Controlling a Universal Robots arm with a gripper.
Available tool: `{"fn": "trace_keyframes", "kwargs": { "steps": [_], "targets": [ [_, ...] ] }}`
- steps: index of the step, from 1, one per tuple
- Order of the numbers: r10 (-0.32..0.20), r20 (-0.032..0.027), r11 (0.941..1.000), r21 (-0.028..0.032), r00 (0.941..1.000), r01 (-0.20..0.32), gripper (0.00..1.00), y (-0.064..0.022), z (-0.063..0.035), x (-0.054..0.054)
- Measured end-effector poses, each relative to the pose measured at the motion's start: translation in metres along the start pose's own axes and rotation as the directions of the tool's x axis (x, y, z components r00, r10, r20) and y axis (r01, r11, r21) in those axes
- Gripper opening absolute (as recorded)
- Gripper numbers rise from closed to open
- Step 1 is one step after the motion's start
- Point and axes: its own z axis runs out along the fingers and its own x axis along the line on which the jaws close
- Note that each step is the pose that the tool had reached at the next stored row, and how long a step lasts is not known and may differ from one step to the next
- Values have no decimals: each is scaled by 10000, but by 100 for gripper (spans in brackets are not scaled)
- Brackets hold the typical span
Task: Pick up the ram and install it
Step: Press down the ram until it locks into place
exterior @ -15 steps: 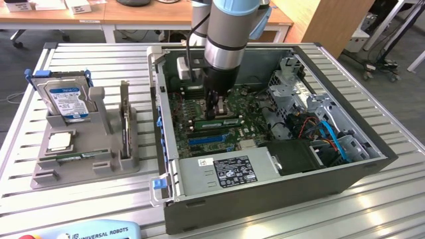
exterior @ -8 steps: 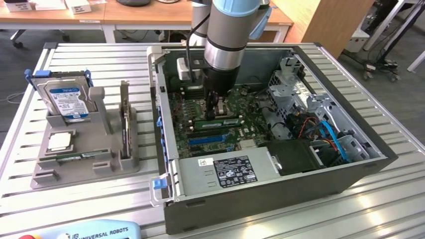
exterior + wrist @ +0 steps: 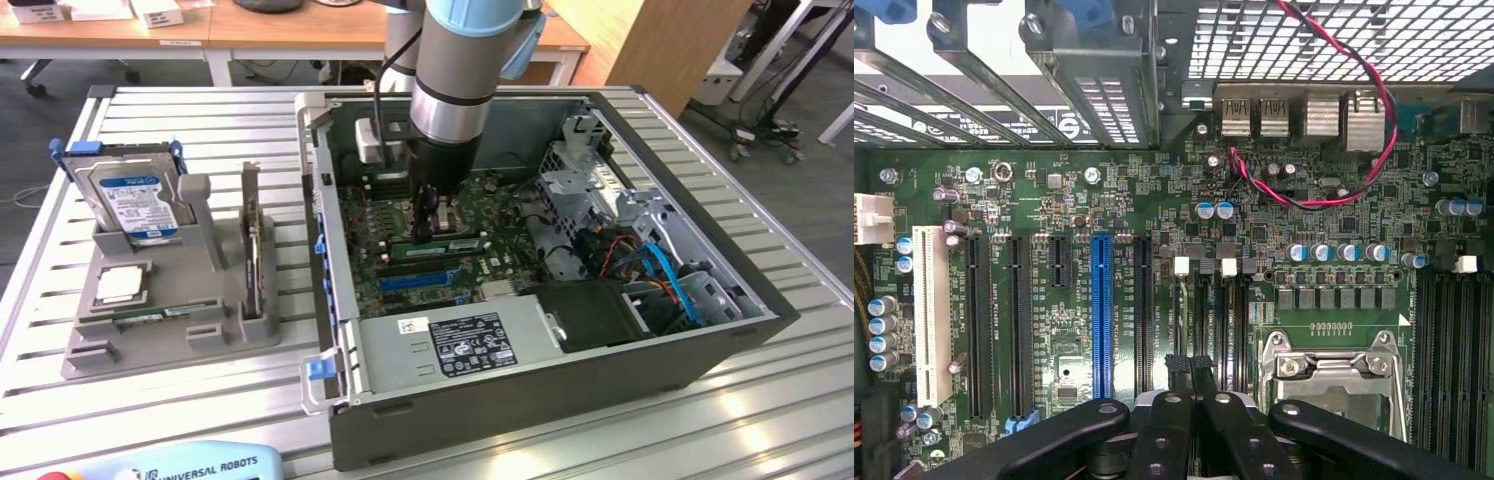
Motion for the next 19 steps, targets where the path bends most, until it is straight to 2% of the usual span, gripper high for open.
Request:
{"fn": "trace_keyframes", "kwargs": {
  "steps": [19],
  "targets": [
    [0,5,10000,1,10000,0,10,-1,43,0]
  ]
}}
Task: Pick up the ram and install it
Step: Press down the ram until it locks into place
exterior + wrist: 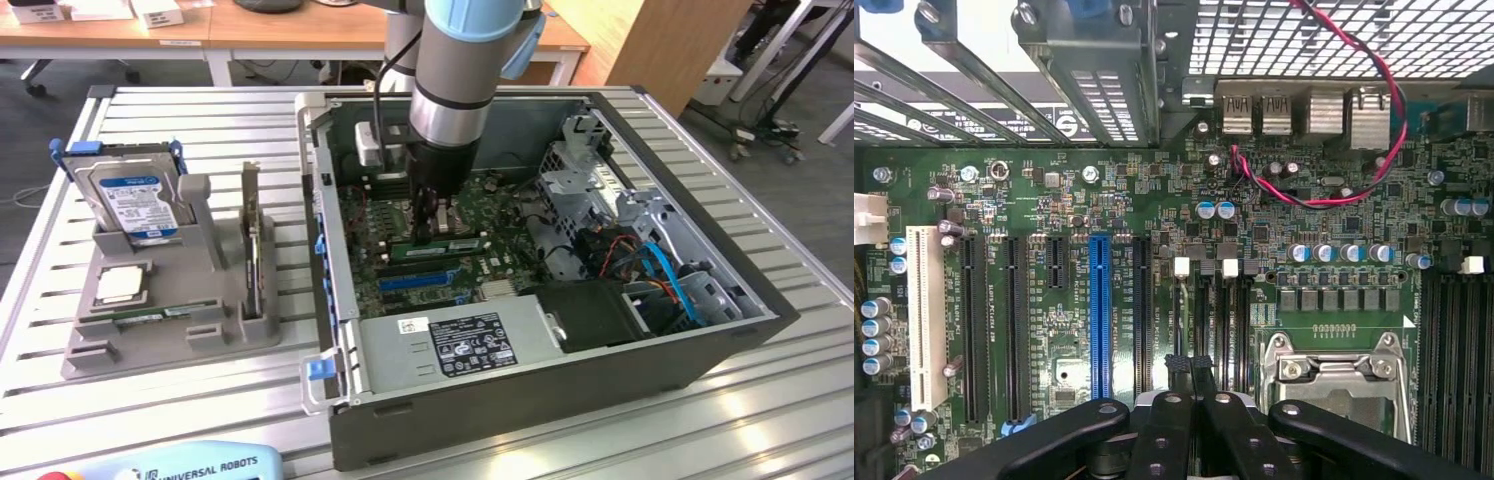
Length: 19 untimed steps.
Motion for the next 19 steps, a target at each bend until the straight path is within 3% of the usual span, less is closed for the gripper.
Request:
{"fn": "trace_keyframes", "kwargs": {
  "steps": [19],
  "targets": [
    [1,-2,10000,-1,10000,-1,10,0,19,4]
  ]
}}
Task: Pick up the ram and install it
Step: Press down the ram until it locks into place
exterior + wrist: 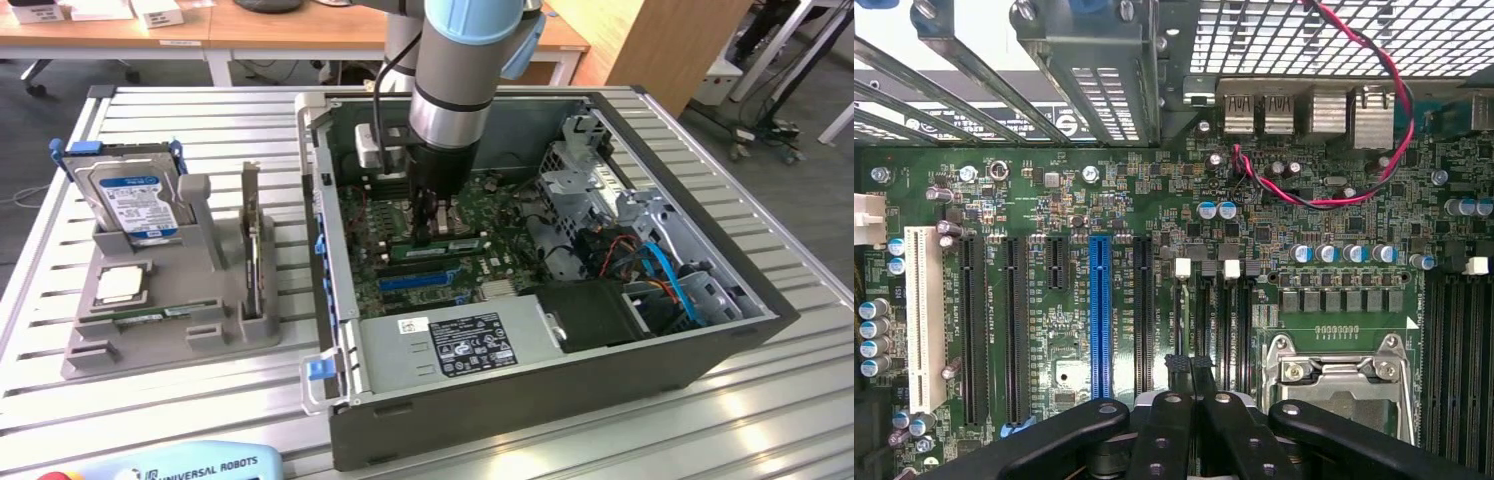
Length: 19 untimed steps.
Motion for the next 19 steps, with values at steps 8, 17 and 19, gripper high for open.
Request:
{"fn": "trace_keyframes", "kwargs": {
  "steps": [8,17,19],
  "targets": [
    [0,-2,10000,-1,10000,0,10,0,11,1],
    [-1,-1,10000,-1,10000,1,10,-1,19,0],
    [-1,0,10000,0,10000,1,10,-1,19,0]
  ]
}}
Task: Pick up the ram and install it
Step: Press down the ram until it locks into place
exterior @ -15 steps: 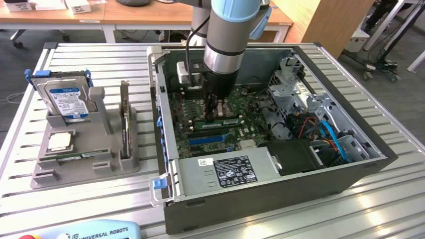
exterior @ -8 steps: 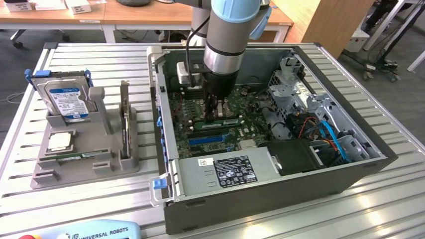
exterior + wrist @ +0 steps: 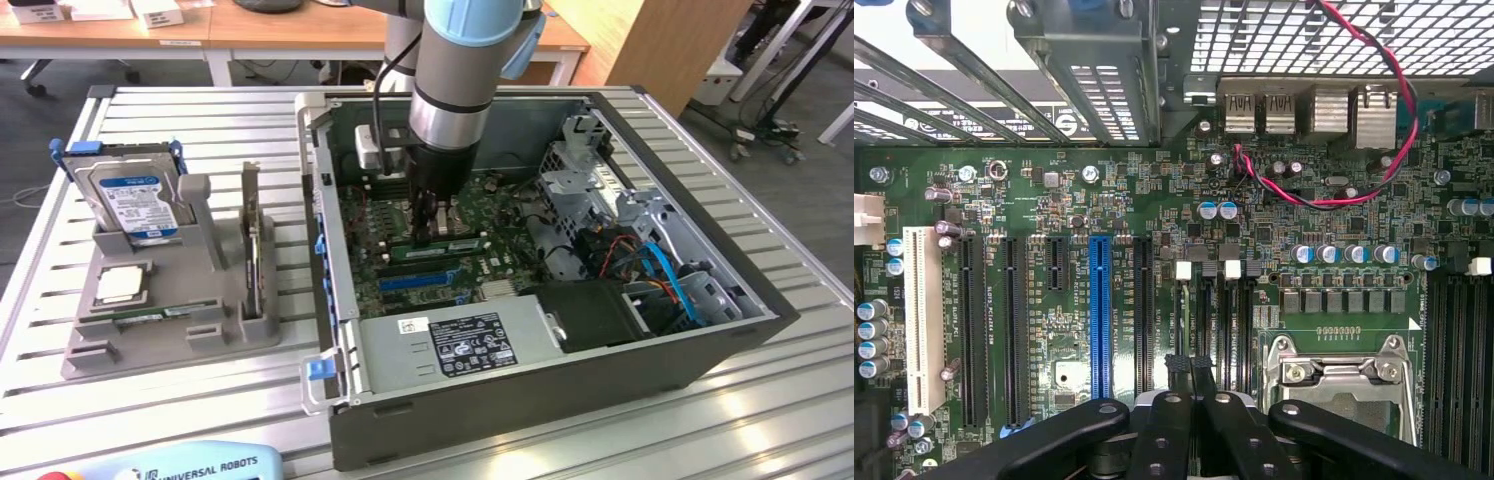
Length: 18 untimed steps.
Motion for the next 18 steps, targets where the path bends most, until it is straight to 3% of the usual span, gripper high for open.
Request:
{"fn": "trace_keyframes", "kwargs": {
  "steps": [18],
  "targets": [
    [0,1,10000,0,10000,0,10,0,17,0]
  ]
}}
